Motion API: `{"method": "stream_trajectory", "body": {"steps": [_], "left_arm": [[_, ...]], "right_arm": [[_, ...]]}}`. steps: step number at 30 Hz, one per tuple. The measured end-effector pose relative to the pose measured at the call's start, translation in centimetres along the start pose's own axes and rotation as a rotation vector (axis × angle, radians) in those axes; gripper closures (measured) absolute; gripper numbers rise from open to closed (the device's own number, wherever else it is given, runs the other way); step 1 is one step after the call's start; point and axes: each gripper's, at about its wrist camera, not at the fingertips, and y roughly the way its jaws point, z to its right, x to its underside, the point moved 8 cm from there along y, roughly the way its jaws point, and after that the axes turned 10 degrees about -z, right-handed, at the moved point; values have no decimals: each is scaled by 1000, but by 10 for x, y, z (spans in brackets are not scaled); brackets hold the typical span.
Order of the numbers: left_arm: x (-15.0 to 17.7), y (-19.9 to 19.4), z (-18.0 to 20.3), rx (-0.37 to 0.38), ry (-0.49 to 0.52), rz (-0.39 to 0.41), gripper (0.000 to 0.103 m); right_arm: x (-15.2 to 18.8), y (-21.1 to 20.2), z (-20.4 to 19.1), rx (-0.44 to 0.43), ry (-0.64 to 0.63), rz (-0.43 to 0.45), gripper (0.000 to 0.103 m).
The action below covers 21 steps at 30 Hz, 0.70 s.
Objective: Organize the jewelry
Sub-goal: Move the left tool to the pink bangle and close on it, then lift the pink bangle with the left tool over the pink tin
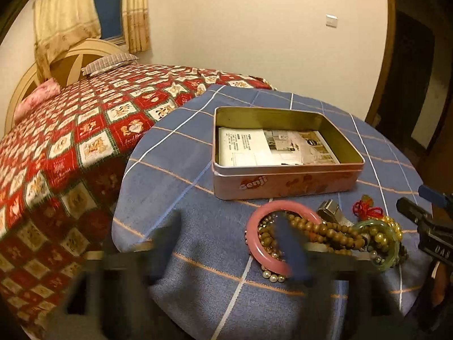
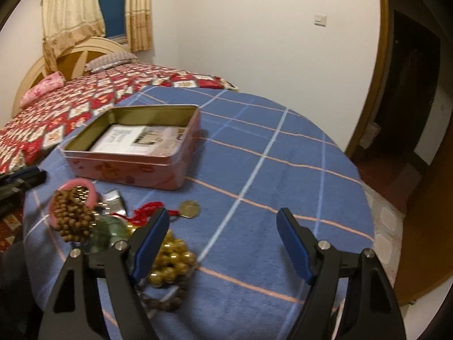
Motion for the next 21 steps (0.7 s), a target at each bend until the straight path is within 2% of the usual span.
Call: {"method": "stream_trajectory", "body": {"steps": [6, 9, 12, 13, 15, 21], "left_arm": [[3, 10, 6, 25, 22, -28, 31], [9, 23, 15, 60, 48, -77, 57], [14, 30, 26, 96, 75, -98, 65], [14, 30, 27, 104, 78, -99, 77], [13, 29, 26, 109, 73, -98, 92], [4, 2, 31, 133, 95, -31, 93]], "right_arm": [[2, 3, -1, 2, -5, -4, 23], [3, 5, 1, 4, 3, -9, 23], [5, 6, -3, 5, -5, -15, 23], [6, 7, -4, 4, -8, -17, 23], [7, 7, -5, 4, -15, -19, 23], [5, 4, -3, 10, -13, -7, 23]]}}
